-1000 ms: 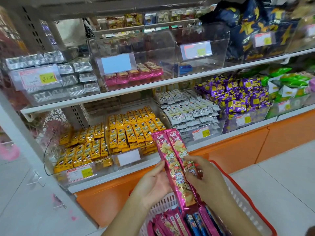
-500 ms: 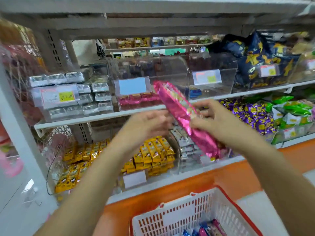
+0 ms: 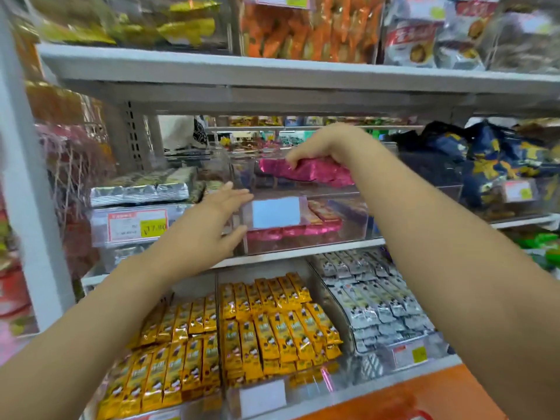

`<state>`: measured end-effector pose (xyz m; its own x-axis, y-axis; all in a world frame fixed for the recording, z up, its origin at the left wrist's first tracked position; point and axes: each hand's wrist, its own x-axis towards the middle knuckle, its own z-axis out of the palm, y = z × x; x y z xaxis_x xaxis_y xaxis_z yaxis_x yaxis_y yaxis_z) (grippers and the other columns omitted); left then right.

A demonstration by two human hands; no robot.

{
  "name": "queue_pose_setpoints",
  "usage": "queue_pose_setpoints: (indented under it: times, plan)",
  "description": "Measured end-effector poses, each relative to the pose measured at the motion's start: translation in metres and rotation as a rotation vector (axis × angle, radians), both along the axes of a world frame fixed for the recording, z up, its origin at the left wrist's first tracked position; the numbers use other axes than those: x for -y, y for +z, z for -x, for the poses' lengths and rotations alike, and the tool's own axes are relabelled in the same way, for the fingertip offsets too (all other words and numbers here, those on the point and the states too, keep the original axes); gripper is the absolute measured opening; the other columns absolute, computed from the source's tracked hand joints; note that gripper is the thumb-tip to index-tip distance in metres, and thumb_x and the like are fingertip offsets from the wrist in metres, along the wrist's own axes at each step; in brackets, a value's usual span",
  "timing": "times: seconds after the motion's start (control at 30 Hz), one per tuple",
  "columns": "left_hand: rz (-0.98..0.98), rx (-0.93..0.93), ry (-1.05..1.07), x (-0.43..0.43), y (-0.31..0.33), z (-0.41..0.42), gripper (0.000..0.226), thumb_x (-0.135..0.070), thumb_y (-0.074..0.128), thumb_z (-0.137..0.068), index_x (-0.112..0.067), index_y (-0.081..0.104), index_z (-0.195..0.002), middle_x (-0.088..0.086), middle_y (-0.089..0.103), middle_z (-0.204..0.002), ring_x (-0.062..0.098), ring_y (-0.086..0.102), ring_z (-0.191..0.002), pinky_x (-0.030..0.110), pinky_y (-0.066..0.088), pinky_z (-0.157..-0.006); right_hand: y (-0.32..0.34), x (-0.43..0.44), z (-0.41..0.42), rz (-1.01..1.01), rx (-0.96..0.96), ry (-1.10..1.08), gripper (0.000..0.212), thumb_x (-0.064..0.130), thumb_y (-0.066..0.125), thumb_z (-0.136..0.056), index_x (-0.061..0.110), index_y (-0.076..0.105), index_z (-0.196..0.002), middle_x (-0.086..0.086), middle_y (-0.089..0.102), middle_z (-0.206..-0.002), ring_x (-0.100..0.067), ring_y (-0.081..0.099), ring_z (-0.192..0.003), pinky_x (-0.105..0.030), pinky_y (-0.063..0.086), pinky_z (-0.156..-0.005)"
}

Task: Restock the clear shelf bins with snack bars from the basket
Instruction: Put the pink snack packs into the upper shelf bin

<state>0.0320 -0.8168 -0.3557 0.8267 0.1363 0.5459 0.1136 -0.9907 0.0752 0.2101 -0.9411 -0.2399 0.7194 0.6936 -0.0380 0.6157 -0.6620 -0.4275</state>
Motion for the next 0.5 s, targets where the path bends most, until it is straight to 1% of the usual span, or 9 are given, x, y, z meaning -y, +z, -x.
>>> queue_pose_setpoints:
  times: [0.1, 0.2, 0.23, 0.3, 0.33, 0.37, 0.4, 0.43, 0.5]
  plan:
    - [-0.007, -0.015, -0.018, -0.002, 0.000, 0.003, 0.055, -0.025, 0.051, -0.095, -0.024, 0.031, -0.146, -0.010, 0.029, -0.153, 0.002, 0.011, -0.142, 0.021, 0.015, -0.112, -0.013, -0.048, -0.006, 0.137, 0.020, 0.071, 0.013, 0.028, 0.052, -0.094, 0.015, 0.053, -0.092, -0.002, 0.048, -0.085, -0.014, 0.043, -0.067, -0.027, 0.039, -0.061]
    - [-0.035, -0.011, -0.015, -0.006, 0.000, 0.003, 0.053, -0.028, 0.047, -0.096, -0.026, 0.031, -0.147, -0.010, 0.029, -0.153, 0.004, 0.017, -0.142, 0.012, 0.013, -0.104, -0.031, -0.081, -0.007, 0.256, 0.007, 0.089, 0.017, 0.031, 0.050, -0.095, 0.014, 0.049, -0.092, -0.004, 0.048, -0.094, -0.016, 0.042, -0.072, -0.027, 0.035, -0.059]
    - [-0.040, -0.010, -0.017, -0.007, 0.000, 0.003, 0.053, -0.028, 0.047, -0.097, -0.026, 0.030, -0.147, -0.010, 0.029, -0.153, 0.004, 0.017, -0.142, 0.010, 0.011, -0.101, -0.035, -0.089, -0.005, 0.283, -0.004, 0.102, 0.019, 0.033, 0.048, -0.096, 0.014, 0.051, -0.098, -0.007, 0.050, -0.103, -0.020, 0.046, -0.079, -0.028, 0.037, -0.063]
    - [-0.049, -0.015, -0.021, -0.009, -0.001, 0.004, 0.054, -0.029, 0.045, -0.097, -0.027, 0.027, -0.148, -0.012, 0.026, -0.154, 0.003, 0.015, -0.142, 0.009, 0.012, -0.101, -0.040, -0.098, 0.000, 0.293, -0.002, 0.122, 0.034, 0.037, 0.042, -0.100, 0.013, 0.049, -0.123, -0.009, 0.047, -0.126, -0.026, 0.049, -0.105, -0.032, 0.041, -0.080]
    - [-0.055, -0.018, -0.020, -0.009, -0.002, 0.004, 0.055, -0.029, 0.044, -0.097, -0.027, 0.025, -0.149, -0.013, 0.024, -0.154, 0.003, 0.014, -0.142, 0.011, 0.013, -0.103, -0.042, -0.100, 0.003, 0.286, -0.001, 0.128, 0.033, 0.039, 0.039, -0.101, 0.013, 0.050, -0.119, -0.006, 0.049, -0.117, -0.023, 0.051, -0.101, -0.030, 0.041, -0.080]
    - [-0.060, -0.022, -0.016, -0.008, -0.003, 0.005, 0.056, -0.029, 0.043, -0.098, -0.027, 0.023, -0.149, -0.014, 0.021, -0.155, 0.003, 0.012, -0.143, 0.013, 0.015, -0.105, -0.043, -0.102, 0.005, 0.267, -0.004, 0.133, 0.027, 0.039, 0.038, -0.102, 0.015, 0.050, -0.103, -0.002, 0.048, -0.098, -0.017, 0.049, -0.084, -0.027, 0.040, -0.072]
    - [-0.068, -0.026, -0.012, -0.007, -0.003, 0.005, 0.057, -0.029, 0.043, -0.098, -0.027, 0.021, -0.150, -0.014, 0.018, -0.156, 0.003, 0.010, -0.143, 0.014, 0.016, -0.107, -0.045, -0.104, 0.004, 0.241, -0.010, 0.133, 0.026, 0.039, 0.037, -0.102, 0.017, 0.046, -0.092, 0.001, 0.039, -0.083, -0.012, 0.040, -0.069, -0.024, 0.037, -0.064]
    - [-0.076, -0.034, -0.007, -0.006, -0.004, 0.005, 0.057, -0.029, 0.042, -0.098, -0.027, 0.019, -0.151, -0.014, 0.016, -0.156, 0.003, 0.008, -0.144, 0.014, 0.015, -0.107, -0.047, -0.105, 0.005, 0.225, -0.019, 0.132, 0.025, 0.038, 0.038, -0.102, 0.018, 0.043, -0.088, 0.002, 0.034, -0.078, -0.011, 0.034, -0.064, -0.024, 0.034, -0.060]
    - [-0.092, -0.046, 0.004, -0.006, -0.005, 0.005, 0.059, -0.030, 0.040, -0.099, -0.027, 0.015, -0.151, -0.015, 0.011, -0.157, 0.003, 0.004, -0.144, 0.010, 0.005, -0.104, -0.050, -0.105, 0.004, 0.203, -0.034, 0.164, 0.025, 0.036, 0.040, -0.102, 0.015, 0.047, -0.091, -0.001, 0.041, -0.088, -0.013, 0.040, -0.071, -0.026, 0.039, -0.063]
